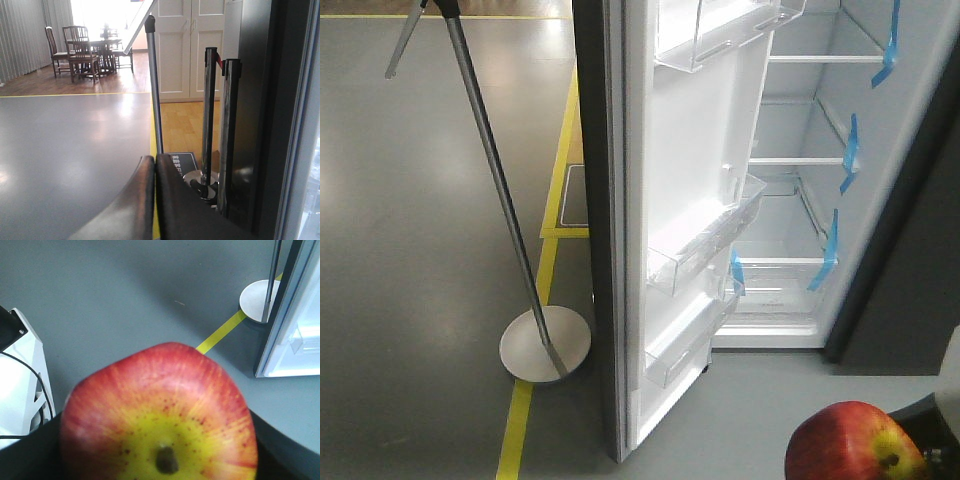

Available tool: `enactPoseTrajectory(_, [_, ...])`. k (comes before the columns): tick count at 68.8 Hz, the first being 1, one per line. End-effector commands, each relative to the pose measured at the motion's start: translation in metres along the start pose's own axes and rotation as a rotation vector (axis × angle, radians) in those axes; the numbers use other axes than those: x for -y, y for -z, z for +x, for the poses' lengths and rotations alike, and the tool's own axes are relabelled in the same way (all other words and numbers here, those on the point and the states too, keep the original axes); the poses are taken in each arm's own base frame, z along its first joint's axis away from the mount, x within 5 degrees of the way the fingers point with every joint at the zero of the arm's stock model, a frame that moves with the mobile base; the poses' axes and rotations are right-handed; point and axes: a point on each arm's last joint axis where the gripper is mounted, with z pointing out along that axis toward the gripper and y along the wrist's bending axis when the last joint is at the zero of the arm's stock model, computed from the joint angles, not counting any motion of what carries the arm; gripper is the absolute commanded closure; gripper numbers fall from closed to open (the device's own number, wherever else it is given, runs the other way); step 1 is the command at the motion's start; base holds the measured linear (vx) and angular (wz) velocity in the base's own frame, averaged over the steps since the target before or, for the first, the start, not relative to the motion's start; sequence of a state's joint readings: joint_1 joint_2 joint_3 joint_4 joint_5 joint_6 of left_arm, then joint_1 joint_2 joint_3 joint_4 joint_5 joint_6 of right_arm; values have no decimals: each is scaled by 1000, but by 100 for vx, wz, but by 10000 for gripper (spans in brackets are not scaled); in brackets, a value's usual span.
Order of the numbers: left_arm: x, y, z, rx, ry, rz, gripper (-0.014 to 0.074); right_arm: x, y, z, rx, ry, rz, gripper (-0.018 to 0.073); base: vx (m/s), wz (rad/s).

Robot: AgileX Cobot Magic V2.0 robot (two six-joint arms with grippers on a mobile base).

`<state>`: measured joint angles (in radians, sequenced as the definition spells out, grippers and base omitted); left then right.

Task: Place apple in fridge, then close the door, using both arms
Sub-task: 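Approach the refrigerator door bins, keeping the apple held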

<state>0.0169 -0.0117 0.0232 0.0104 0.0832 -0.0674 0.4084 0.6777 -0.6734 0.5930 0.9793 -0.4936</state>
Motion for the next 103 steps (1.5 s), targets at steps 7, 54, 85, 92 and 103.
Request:
enactPoseTrajectory(7, [1, 2, -12, 98, 11, 14, 603, -3, 6, -11, 83, -1, -5, 437, 12, -1])
enactPoseTrajectory(54, [1, 2, -12, 98, 11, 14, 603, -3, 6, -11, 83, -1, -5, 437, 11, 1])
enactPoseTrajectory(85, [1, 2, -12, 98, 11, 14, 603, -3, 6, -11, 83, -1, -5, 437, 10, 2])
enactPoseTrajectory(92, [1, 2, -12, 98, 11, 14, 603, -3, 6, -11, 83, -1, -5, 437, 9, 1])
enactPoseTrajectory(103, [1, 2, -12, 98, 11, 14, 603, -3, 6, -11, 83, -1, -5, 437, 9, 0])
